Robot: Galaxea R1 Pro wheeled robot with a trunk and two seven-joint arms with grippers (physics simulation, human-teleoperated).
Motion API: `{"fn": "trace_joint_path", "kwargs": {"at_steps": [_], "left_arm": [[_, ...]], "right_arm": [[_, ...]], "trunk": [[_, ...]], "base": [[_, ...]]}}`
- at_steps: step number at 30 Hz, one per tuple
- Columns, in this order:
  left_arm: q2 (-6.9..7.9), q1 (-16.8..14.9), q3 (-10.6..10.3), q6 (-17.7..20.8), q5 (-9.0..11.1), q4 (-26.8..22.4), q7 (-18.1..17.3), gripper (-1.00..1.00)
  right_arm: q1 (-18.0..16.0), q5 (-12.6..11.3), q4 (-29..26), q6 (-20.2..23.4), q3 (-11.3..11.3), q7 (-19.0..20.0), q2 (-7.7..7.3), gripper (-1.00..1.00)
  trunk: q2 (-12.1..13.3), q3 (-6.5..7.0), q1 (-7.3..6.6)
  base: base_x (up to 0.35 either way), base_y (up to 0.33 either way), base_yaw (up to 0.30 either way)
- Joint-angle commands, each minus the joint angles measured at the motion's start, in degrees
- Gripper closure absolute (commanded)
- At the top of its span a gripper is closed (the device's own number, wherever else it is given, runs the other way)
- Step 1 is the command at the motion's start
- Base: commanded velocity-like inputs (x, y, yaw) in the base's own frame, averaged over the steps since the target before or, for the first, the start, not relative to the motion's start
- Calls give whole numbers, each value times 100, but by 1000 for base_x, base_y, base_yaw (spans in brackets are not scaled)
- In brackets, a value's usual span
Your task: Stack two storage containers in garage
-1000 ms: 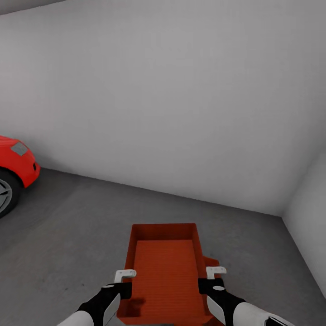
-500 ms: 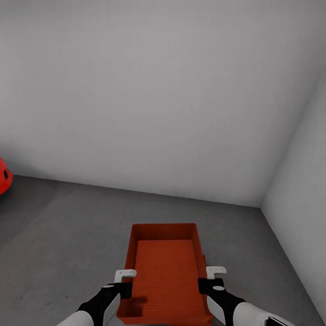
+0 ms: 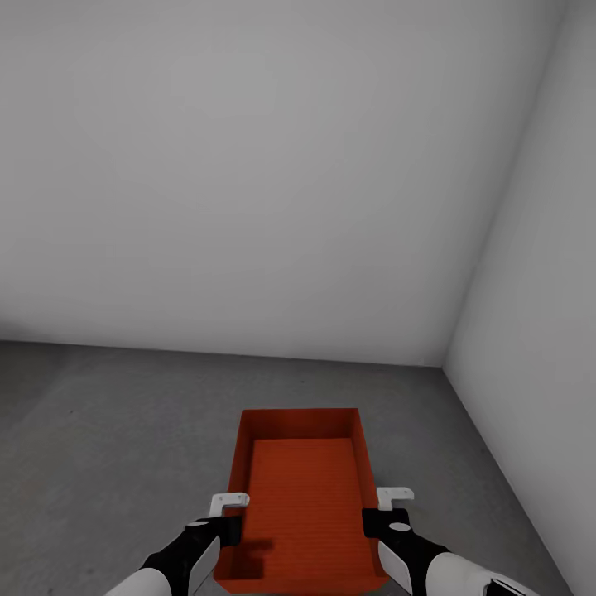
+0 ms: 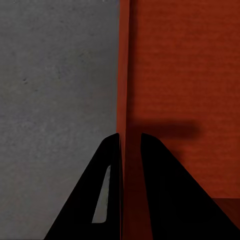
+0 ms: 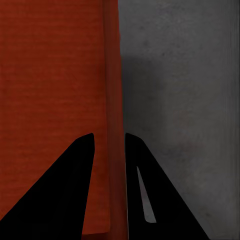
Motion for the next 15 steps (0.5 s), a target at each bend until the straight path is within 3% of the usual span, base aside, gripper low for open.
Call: {"fn": "trace_joint_path", "kwargs": {"at_steps": [1,15], "left_arm": [[5,-3,-161,22,92,-38,18,100],[5,-3,-161,22,92,-38,18,100]], "right_arm": [[0,-140,198,8,135,-13,-4,100],[-3,-140,198,5,135,-13,-4,100]], "trunk": [[-5,-6,0],[-5,-6,0]], "base": [[0,0,-244],[0,0,-220]]}}
